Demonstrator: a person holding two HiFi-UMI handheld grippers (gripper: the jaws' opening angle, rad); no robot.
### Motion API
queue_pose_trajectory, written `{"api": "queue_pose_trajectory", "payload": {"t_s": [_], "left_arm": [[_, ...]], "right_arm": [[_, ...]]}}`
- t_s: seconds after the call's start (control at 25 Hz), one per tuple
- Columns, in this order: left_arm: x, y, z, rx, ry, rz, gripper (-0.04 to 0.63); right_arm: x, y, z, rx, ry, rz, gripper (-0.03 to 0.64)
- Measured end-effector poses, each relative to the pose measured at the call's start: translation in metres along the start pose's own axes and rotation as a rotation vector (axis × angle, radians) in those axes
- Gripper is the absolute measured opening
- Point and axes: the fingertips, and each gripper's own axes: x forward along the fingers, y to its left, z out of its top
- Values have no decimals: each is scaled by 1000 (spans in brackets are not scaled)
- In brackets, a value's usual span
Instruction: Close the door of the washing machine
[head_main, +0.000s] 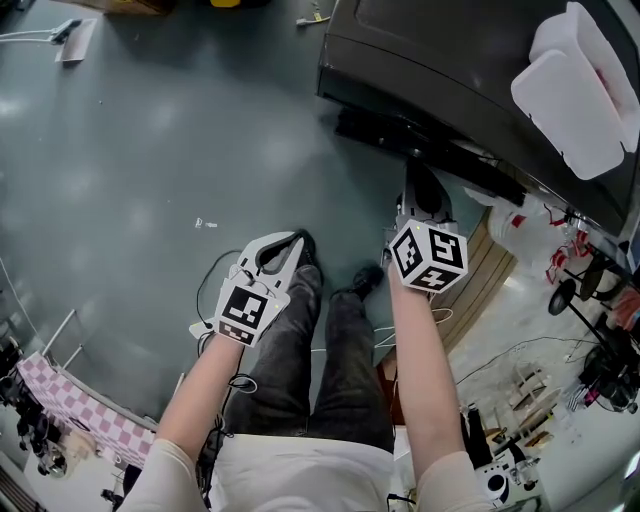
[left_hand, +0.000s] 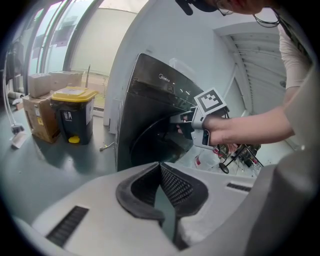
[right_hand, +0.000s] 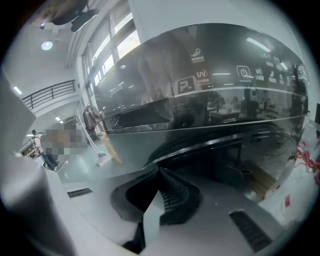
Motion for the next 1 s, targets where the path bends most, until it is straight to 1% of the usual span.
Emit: {"api": "queue_pose_trajectory", "payload": {"t_s": [0.16,0.32,0.48,0.56,0.68,0.76,0.88,1.0], "left_arm": [[-9,-1,3,2,-5,4,8],[-23,-12,23,18,-17,-1,8],[-55,-35,55,41,-31,-7,8],[-71,-45,74,64,-46,-7,9],[-94,-56,107,100,-75,-10,9],[-113,-66,126,106,-88,-13,8],[-142,-85,151,98,-102,-18,9],[-171,-105,174,114,-122,-25,8]], "right_arm": [[-1,3,0,-28,16,16,29],[-24,7,11,-81,37,43,31],[-79,19,25,-123,58,67,31],[-108,25,34,-138,51,76,31],[-147,35,56,-115,39,84,31],[-176,43,71,-93,41,90,31],[-220,57,97,-109,25,108,31],[-259,69,122,-122,-4,118,31]]}}
